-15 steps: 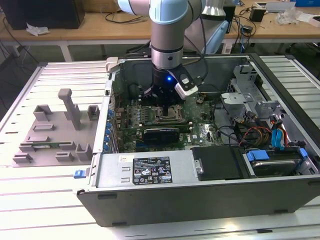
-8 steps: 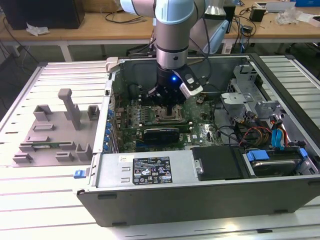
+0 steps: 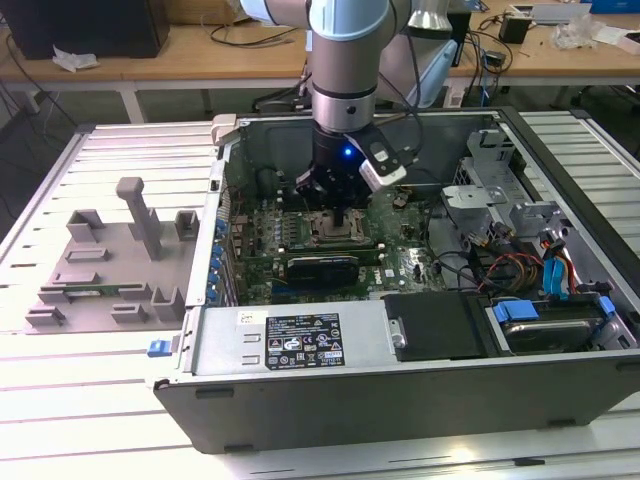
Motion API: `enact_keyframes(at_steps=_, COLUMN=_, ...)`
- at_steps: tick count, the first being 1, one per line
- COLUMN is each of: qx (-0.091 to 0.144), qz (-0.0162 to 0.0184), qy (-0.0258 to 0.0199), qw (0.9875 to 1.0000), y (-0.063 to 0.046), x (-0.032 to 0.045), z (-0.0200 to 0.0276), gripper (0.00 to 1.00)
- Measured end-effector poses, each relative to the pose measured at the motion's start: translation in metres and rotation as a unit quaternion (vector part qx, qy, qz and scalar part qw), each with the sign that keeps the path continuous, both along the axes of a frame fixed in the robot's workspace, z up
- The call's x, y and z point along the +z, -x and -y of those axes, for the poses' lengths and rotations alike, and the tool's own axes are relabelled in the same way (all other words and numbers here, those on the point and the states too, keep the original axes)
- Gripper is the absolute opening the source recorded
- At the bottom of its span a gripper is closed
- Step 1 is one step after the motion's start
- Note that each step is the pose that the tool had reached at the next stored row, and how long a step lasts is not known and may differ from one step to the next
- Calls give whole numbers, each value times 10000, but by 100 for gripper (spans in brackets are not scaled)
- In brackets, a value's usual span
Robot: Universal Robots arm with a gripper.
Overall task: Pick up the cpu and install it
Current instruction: 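Close the cpu cover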
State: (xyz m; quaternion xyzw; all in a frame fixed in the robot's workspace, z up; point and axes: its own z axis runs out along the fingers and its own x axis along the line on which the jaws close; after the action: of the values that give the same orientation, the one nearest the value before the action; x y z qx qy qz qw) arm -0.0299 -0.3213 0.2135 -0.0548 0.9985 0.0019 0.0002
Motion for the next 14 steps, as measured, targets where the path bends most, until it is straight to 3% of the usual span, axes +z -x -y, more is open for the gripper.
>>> enact_keyframes(at_steps=6, qx=46, qz=1, qy=-4, qw=10000, y=204, x=-22, z=0, gripper=11)
enact_keyframes(at_steps=14, qx=258, qz=0, qy=-4, qw=9997, y=255, x=-48, z=0, gripper=11)
